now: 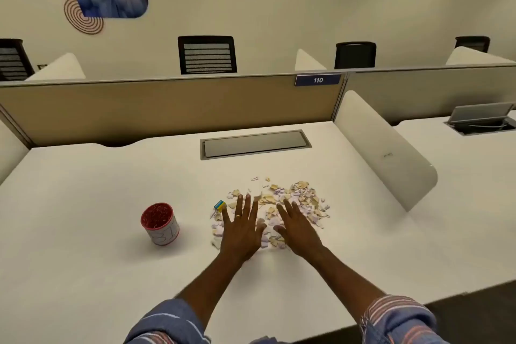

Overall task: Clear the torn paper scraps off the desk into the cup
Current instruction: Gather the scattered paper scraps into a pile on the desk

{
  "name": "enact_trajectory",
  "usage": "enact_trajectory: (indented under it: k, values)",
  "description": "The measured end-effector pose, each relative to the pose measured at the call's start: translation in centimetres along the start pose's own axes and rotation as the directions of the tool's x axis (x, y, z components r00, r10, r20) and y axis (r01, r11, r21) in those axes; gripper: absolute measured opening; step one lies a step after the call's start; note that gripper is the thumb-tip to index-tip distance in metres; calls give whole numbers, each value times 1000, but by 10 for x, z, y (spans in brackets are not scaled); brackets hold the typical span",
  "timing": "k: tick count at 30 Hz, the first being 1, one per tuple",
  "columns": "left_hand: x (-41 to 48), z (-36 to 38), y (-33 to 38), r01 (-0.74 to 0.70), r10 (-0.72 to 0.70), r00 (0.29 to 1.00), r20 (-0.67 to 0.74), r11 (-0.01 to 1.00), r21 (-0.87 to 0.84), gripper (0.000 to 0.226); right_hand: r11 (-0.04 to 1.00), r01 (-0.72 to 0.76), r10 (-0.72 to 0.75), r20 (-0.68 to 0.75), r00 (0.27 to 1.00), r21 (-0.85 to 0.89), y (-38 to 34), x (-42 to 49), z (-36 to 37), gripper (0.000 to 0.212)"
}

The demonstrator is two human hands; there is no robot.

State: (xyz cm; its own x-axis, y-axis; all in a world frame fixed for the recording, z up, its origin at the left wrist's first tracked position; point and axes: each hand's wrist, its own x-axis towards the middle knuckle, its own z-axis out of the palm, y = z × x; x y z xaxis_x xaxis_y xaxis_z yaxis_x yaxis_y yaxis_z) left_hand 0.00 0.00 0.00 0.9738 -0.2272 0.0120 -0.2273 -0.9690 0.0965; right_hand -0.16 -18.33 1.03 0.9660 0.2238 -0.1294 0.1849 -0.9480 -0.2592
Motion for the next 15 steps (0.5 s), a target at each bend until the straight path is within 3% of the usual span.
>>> enact_trajectory:
  k: [6,10,15]
  values:
    - [-18,18,0,52,-35,966,257,997,-59,76,997,-1,10,116,993,-78,-2,-11,21,63]
    - [-23,21,-2,41,-13,956,294,995,-89,75,997,21,-8,161,987,-79,-1,-15,32,63]
    - [-30,23,-6,33,16,948,317,988,-151,53,993,84,-70,154,986,-89,-1,-22,46,58]
